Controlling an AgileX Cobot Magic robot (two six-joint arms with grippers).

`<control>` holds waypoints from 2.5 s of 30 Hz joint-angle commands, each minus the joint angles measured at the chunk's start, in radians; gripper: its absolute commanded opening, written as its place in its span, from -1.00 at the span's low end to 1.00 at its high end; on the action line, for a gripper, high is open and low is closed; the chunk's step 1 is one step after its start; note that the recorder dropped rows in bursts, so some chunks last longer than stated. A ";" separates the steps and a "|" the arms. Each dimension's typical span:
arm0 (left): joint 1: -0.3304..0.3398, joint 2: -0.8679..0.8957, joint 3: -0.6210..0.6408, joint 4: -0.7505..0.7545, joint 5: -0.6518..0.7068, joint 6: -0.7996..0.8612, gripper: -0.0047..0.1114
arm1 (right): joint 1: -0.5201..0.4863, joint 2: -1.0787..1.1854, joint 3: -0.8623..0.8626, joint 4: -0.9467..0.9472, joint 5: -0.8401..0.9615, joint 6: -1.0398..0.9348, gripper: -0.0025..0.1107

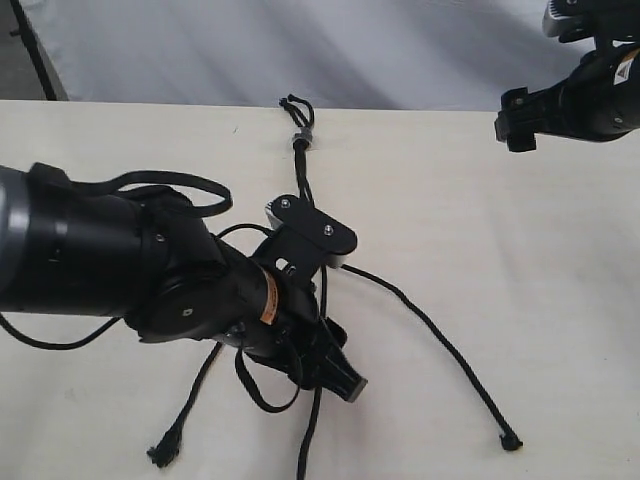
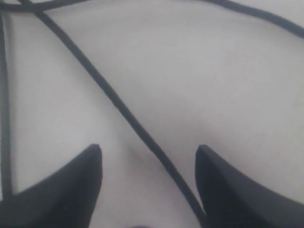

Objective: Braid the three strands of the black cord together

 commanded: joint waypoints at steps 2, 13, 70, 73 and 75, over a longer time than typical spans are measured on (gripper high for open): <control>-0.041 0.085 -0.059 0.004 0.029 -0.002 0.03 | -0.007 -0.004 0.003 0.012 -0.001 0.002 0.89; -0.044 0.236 -0.120 0.002 0.099 0.021 -0.28 | -0.007 -0.004 0.003 0.012 -0.001 0.002 0.89; 0.158 -0.098 0.065 -0.080 0.059 0.119 -0.92 | -0.007 0.000 0.003 0.016 -0.025 0.002 0.89; 0.046 -0.069 0.068 -0.120 0.032 0.128 -0.92 | -0.007 0.005 0.003 0.016 -0.027 0.002 0.89; -0.035 -0.030 0.066 -0.137 -0.003 0.120 -0.81 | -0.007 0.026 0.003 0.016 -0.031 0.002 0.89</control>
